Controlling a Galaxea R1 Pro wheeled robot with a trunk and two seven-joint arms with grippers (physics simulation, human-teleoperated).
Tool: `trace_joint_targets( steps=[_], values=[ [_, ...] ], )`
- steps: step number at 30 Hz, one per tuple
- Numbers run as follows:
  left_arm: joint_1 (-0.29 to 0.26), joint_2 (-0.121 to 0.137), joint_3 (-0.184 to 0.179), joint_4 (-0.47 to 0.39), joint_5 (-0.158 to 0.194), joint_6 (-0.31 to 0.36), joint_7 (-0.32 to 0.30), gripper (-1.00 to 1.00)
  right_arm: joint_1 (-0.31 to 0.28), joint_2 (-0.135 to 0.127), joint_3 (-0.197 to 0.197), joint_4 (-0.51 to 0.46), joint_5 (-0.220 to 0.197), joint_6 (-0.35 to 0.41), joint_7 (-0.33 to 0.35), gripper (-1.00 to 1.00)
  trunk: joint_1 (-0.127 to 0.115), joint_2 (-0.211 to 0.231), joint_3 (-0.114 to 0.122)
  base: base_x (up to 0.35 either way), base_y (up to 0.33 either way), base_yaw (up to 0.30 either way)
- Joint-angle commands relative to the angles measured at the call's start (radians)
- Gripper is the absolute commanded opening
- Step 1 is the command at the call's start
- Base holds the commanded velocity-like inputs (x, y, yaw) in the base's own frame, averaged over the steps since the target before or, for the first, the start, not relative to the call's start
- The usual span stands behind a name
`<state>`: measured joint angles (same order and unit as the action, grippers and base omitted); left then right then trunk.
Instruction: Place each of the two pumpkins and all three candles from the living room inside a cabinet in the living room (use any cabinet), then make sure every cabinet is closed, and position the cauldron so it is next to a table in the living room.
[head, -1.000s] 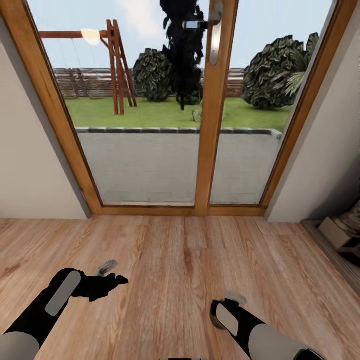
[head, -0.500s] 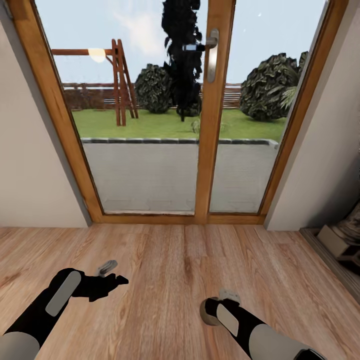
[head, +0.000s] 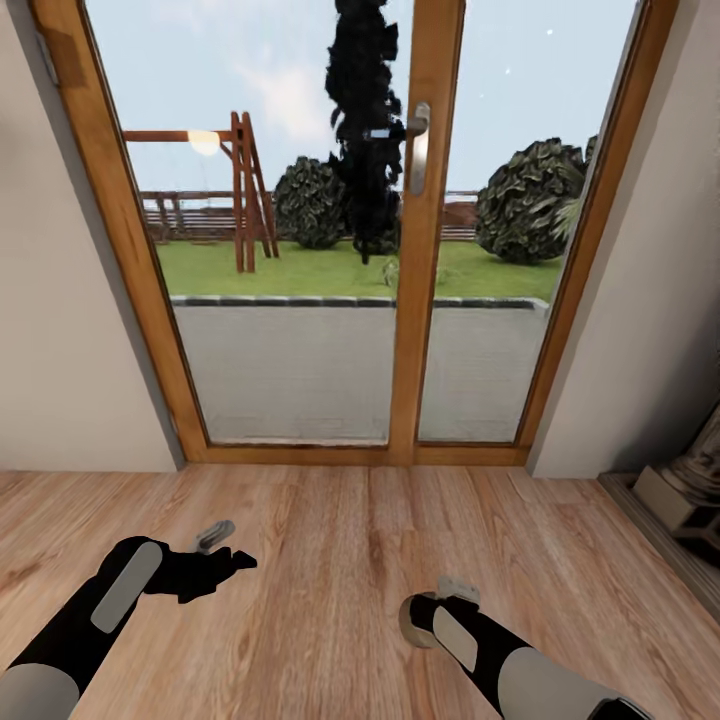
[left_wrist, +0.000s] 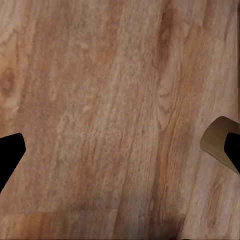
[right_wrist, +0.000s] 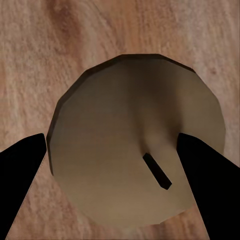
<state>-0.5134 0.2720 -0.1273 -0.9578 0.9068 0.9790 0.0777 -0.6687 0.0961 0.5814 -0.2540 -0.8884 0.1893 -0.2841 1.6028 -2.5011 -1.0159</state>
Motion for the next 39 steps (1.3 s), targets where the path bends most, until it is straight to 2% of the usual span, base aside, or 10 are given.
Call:
trace_joint_targets(
  steps=[1, 6, 25, 39],
  values=[
    [0.0, 0.001, -0.003, -0.001, 0.009, 0.001, 0.008, 1.0, 0.0, -0.001, 0.008, -0.002, -0.007, 0.004, -0.007, -1.0, -0.001, 0.0, 0.003, 0.0, 0.0, 0.0],
    [0.0, 0.001, -0.003, -0.001, 0.008, 0.001, 0.008, 1.0, 0.0, 0.0, 0.008, -0.003, -0.007, 0.001, -0.008, -1.0, -0.003, 0.001, 0.022, 0.0, 0.0, 0.0],
    [0.0, 0.001, -0.003, -0.001, 0.007, 0.001, 0.008, 1.0, 0.0, 0.001, 0.008, -0.003, -0.007, 0.003, -0.012, -1.0, -0.076, 0.134, 0.082, 0.0, 0.0, 0.0],
    [0.0, 0.001, -0.002, -0.001, 0.007, 0.002, 0.008, 1.0, -0.001, -0.001, 0.006, -0.002, -0.009, 0.01, -0.012, -1.0, -0.076, 0.134, 0.089, 0.0, 0.0, -0.214]
  ],
)
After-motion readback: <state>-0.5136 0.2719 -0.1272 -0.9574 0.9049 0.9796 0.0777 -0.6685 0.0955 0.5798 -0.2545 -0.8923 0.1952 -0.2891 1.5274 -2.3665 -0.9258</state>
